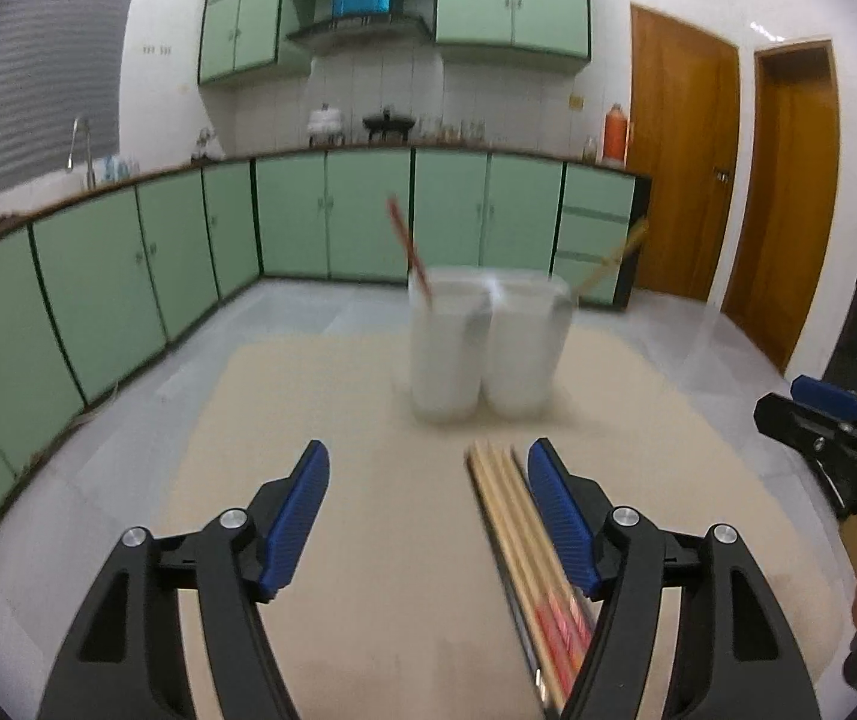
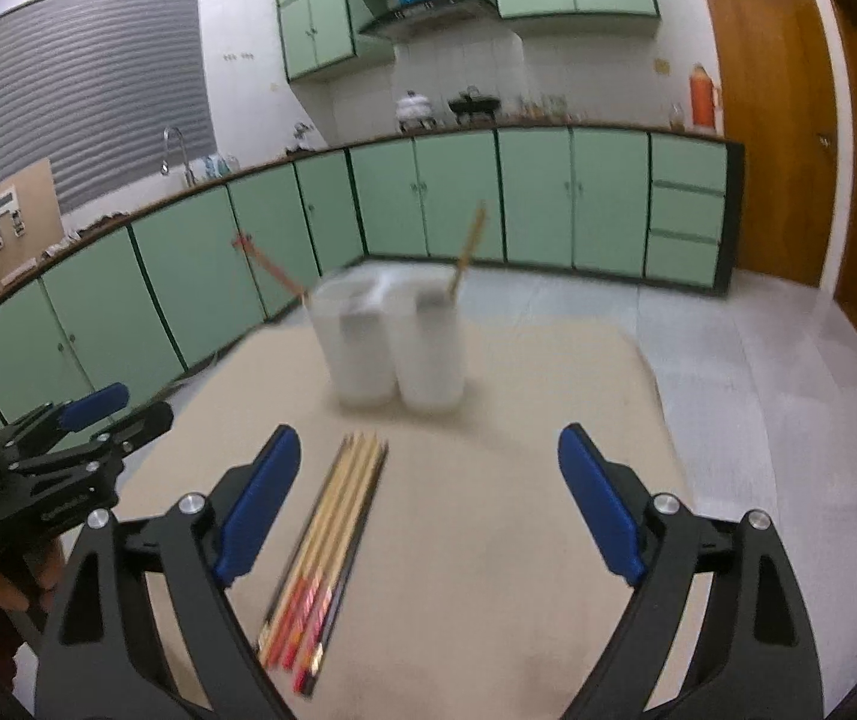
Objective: Organize utensils
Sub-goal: 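Withdraw both tools back toward the remaining chopsticks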
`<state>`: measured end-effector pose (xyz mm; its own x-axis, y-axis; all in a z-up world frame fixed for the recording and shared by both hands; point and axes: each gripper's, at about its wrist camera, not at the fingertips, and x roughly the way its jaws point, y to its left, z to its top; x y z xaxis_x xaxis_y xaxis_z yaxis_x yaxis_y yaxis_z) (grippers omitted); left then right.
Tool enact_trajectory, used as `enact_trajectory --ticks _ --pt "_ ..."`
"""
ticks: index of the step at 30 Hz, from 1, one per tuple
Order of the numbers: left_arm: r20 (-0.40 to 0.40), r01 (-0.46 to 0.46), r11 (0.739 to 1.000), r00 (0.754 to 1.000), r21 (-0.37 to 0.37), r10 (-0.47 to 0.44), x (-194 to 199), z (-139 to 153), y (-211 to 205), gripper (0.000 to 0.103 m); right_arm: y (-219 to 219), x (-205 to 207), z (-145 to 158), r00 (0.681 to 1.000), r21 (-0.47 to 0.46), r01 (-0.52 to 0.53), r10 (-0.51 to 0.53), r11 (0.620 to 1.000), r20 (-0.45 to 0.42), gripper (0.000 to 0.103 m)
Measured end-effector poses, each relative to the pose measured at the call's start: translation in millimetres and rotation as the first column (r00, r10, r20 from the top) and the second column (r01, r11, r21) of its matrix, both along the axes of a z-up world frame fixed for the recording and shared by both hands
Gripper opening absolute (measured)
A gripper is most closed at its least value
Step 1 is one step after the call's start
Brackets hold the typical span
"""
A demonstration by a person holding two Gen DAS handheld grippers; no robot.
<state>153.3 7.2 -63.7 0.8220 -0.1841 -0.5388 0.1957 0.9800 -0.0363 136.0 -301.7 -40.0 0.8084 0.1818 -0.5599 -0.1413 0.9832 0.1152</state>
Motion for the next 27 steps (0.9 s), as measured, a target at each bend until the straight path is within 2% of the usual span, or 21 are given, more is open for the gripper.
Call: enact_trajectory --ticks 5,9,12,18,23,27 --pt "-0.058 -0.015 1.000 0.998 0.026 0.016 -23 -40 5 0.068 13 -26 -37 0.999 0.004 0.017 -0.017 1.000 -0.046 0.084" --pt "-0.085 -0.037 0.999 0.996 -0.002 0.036 -37 -61 10 0.068 30 -40 -55 0.998 0.006 -0.002 0.002 1.000 -0.066 0.080" --pt "-0.081 -0.043 0.999 0.996 -0.012 0.042 -43 -65 11 0.068 40 -46 -63 0.998 -0.033 -0.018 0.015 0.999 -0.069 0.075" --pt "-0.072 -0.049 0.999 0.996 0.022 0.050 -53 -72 10 0.066 52 -51 -80 0.988 -0.054 -0.068 0.060 0.996 -0.142 0.059" --pt "-0.099 -0.056 0.998 0.993 0.017 0.057 -53 -75 12 0.063 61 -54 -95 0.974 -0.079 -0.119 0.101 0.990 -0.203 0.047" --pt "-0.111 -0.046 0.999 0.993 0.017 0.048 -54 -77 9 0.062 65 -54 -102 0.964 -0.089 -0.147 0.123 0.985 -0.235 0.041"
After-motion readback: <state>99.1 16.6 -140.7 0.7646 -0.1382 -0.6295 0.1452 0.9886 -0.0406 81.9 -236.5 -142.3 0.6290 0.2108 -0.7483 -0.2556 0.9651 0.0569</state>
